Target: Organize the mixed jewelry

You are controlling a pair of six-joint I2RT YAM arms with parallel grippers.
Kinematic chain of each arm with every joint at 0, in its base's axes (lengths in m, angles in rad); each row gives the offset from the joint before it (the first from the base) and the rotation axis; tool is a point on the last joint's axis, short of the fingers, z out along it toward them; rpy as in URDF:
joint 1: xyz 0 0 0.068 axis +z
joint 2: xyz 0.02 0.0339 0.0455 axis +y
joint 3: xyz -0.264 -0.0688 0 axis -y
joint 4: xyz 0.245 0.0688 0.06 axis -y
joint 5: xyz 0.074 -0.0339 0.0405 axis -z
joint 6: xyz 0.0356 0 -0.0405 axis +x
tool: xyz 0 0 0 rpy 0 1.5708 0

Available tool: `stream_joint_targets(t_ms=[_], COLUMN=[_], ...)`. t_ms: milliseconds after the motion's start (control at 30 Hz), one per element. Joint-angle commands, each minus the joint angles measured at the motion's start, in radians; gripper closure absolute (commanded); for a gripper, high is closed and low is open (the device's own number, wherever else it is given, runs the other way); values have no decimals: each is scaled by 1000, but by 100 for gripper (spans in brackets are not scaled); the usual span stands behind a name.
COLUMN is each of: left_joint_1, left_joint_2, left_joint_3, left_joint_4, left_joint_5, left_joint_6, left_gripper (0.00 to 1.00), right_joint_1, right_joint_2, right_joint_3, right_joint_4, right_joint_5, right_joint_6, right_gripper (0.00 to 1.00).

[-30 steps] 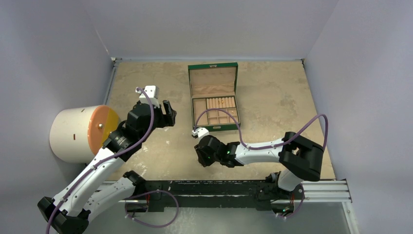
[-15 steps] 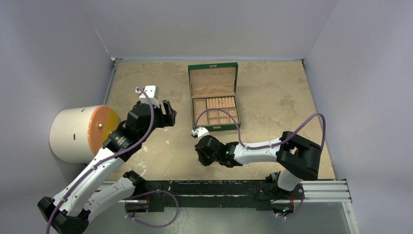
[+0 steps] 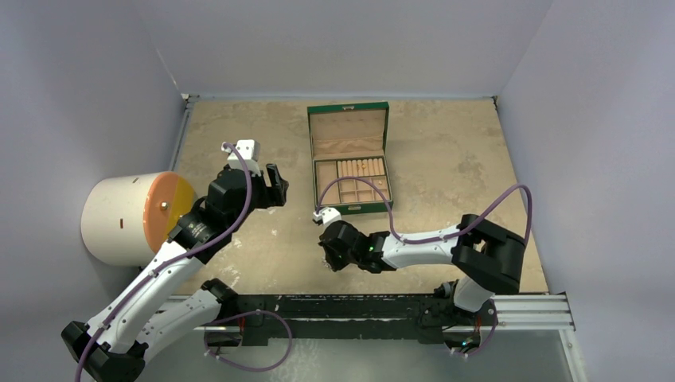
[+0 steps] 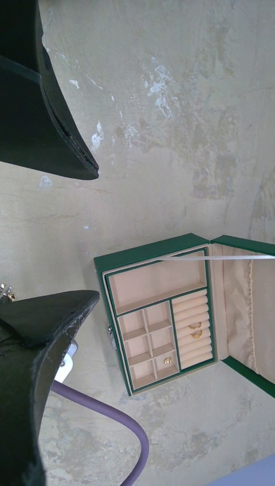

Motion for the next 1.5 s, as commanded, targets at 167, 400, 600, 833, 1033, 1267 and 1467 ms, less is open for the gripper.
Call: stream_joint_targets(t_ms=[167, 400, 600, 833, 1033, 1267, 1467], left_joint_1=[9, 9, 9, 8, 9, 9, 9], left_joint_2=[-13, -15, -15, -15, -12, -12, -10], left_joint_3=[4, 3, 3, 3, 3, 2, 3], left_joint_4=[26, 26, 26, 26, 25, 27, 27], left_joint_5=[-3, -3, -1, -3, -1, -2, 0], left_joint_6=[14, 14, 13, 13, 13, 14, 14], left_gripper=[30, 30, 30, 30, 30, 30, 30], right_joint_1=[6, 6, 6, 6, 6, 6, 6], right_joint_2=[-99, -162, -148, -74, -44, -35, -18], right_joint_3=[-5, -28, -18, -8, -2, 5, 16], right_joint_4=[2, -25, -14, 45, 56, 61, 63], right_joint_5=[84, 146, 119, 37, 32, 30, 24], right_joint_6=[33, 26, 5, 1, 1, -1, -5], right_gripper=[100, 100, 100, 77, 76, 74, 74])
